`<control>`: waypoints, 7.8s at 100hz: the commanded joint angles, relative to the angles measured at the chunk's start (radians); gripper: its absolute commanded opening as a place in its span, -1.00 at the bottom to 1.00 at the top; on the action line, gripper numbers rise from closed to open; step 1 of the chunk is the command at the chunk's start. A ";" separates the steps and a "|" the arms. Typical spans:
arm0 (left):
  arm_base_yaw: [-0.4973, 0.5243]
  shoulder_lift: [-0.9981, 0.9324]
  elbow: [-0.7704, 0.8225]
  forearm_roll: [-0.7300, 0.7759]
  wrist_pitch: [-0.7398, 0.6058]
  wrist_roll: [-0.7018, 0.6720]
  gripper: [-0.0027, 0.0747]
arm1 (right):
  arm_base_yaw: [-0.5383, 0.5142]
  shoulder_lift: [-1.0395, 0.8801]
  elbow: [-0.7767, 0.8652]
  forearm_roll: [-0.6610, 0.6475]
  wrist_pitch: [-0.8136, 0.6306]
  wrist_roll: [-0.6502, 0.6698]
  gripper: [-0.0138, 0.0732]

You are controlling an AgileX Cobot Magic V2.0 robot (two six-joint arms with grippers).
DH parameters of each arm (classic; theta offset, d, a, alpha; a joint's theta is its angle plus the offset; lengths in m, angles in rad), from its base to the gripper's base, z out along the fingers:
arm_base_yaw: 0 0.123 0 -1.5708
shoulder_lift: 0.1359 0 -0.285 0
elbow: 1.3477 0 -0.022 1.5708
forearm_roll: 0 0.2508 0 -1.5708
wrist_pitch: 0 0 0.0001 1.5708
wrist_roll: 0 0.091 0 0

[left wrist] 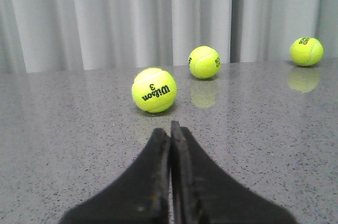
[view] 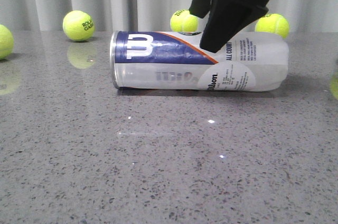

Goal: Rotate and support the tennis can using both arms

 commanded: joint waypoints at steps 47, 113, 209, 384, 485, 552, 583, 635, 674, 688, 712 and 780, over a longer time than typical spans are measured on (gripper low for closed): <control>0.003 -0.038 0.048 -0.007 -0.083 -0.009 -0.99 | -0.019 -0.196 -0.032 0.011 -0.042 0.411 0.81; 0.003 -0.038 0.048 -0.007 -0.083 -0.009 -0.99 | -0.464 -0.539 0.213 0.011 -0.211 0.790 0.81; 0.003 -0.038 0.048 -0.007 -0.083 -0.009 -0.99 | -0.482 -1.126 0.870 0.027 -0.761 0.958 0.80; 0.003 0.063 -0.262 -0.263 0.032 -0.009 -0.99 | -0.482 -1.126 0.870 0.040 -0.759 0.958 -0.84; 0.003 0.787 -0.853 -0.301 0.693 0.048 0.15 | -0.482 -1.126 0.870 0.040 -0.759 0.958 -0.84; 0.003 1.188 -0.855 -1.218 0.764 0.720 0.72 | -0.482 -1.126 0.870 0.040 -0.759 0.958 -0.84; -0.012 1.468 -0.956 -1.427 0.998 0.922 0.72 | -0.482 -1.126 0.870 0.040 -0.759 0.958 -0.84; -0.225 1.694 -1.121 -1.481 0.992 0.936 0.71 | -0.482 -1.126 0.870 0.040 -0.759 0.958 -0.84; -0.245 1.705 -1.121 -1.515 1.005 0.959 -0.99 | -0.482 -1.126 0.870 0.040 -0.759 0.958 -0.84; -0.245 1.664 -1.121 -1.510 1.048 0.993 -0.99 | -0.482 -1.126 0.870 0.040 -0.759 0.958 -0.84; -0.245 1.453 -1.123 -1.372 1.016 0.981 -0.99 | -0.482 -1.126 0.870 0.040 -0.759 0.958 -0.84; -0.245 1.034 -1.281 -0.221 1.228 0.271 -0.99 | -0.482 -1.126 0.870 0.040 -0.759 0.958 -0.84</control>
